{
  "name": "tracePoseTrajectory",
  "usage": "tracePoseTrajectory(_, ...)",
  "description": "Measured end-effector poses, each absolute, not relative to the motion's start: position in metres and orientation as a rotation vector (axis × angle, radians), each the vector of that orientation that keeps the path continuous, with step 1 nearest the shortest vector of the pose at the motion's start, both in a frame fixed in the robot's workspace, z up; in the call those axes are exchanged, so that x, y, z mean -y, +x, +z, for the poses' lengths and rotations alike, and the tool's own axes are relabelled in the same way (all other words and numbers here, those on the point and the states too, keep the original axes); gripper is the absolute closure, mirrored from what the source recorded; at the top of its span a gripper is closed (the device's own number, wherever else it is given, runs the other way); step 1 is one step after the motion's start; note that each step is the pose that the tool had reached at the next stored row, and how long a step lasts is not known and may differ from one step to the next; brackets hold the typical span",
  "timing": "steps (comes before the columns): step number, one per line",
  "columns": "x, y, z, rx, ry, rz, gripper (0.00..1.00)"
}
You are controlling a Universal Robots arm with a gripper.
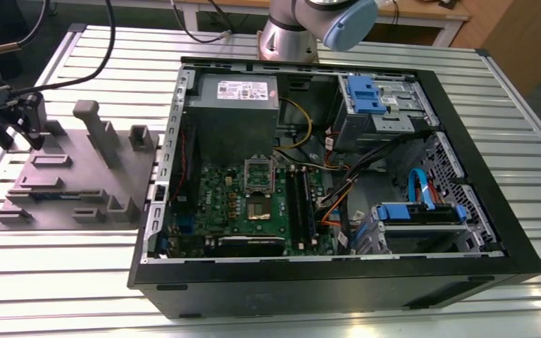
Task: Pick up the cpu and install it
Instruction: 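Pick up the cpu and move it towards the insertion slot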
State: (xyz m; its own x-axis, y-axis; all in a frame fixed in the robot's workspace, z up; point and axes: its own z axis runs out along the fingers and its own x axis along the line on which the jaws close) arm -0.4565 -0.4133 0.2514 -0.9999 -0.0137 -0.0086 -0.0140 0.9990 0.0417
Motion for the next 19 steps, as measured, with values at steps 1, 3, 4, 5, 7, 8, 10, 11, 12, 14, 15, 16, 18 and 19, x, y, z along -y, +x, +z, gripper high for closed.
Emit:
tracePoseTrajectory(1, 0.4133, -0.4565, 0.2516, -3.133, -0.022, 0.066, 0.53)
tracePoseTrajectory(3, 0.4134, -0.4565, 0.2521, -3.133, -0.022, 0.066, 0.53)
tracePoseTrajectory(4, 0.4133, -0.4564, 0.2524, -3.133, -0.022, 0.066, 0.53)
tracePoseTrajectory(5, 0.4134, -0.4565, 0.2527, -3.133, -0.022, 0.065, 0.53)
tracePoseTrajectory(7, 0.4134, -0.4564, 0.2530, -3.133, -0.022, 0.066, 0.53)
tracePoseTrajectory(8, 0.4134, -0.4565, 0.2534, -3.133, -0.022, 0.065, 0.53)
tracePoseTrajectory(10, 0.4134, -0.4565, 0.2538, -3.133, -0.022, 0.065, 0.53)
tracePoseTrajectory(11, 0.4134, -0.4565, 0.2541, -3.133, -0.022, 0.065, 0.53)
tracePoseTrajectory(12, 0.4134, -0.4565, 0.2548, -3.133, -0.022, 0.065, 0.53)
tracePoseTrajectory(14, 0.4134, -0.4565, 0.2558, -3.133, -0.022, 0.066, 0.53)
tracePoseTrajectory(15, 0.4134, -0.4564, 0.2564, -3.133, -0.022, 0.065, 0.53)
tracePoseTrajectory(16, 0.4133, -0.4564, 0.2568, -3.133, -0.022, 0.066, 0.53)
tracePoseTrajectory(18, 0.4134, -0.4565, 0.2575, -3.132, -0.022, 0.066, 0.53)
tracePoseTrajectory(19, 0.4133, -0.4564, 0.2578, -3.133, -0.022, 0.066, 0.53)
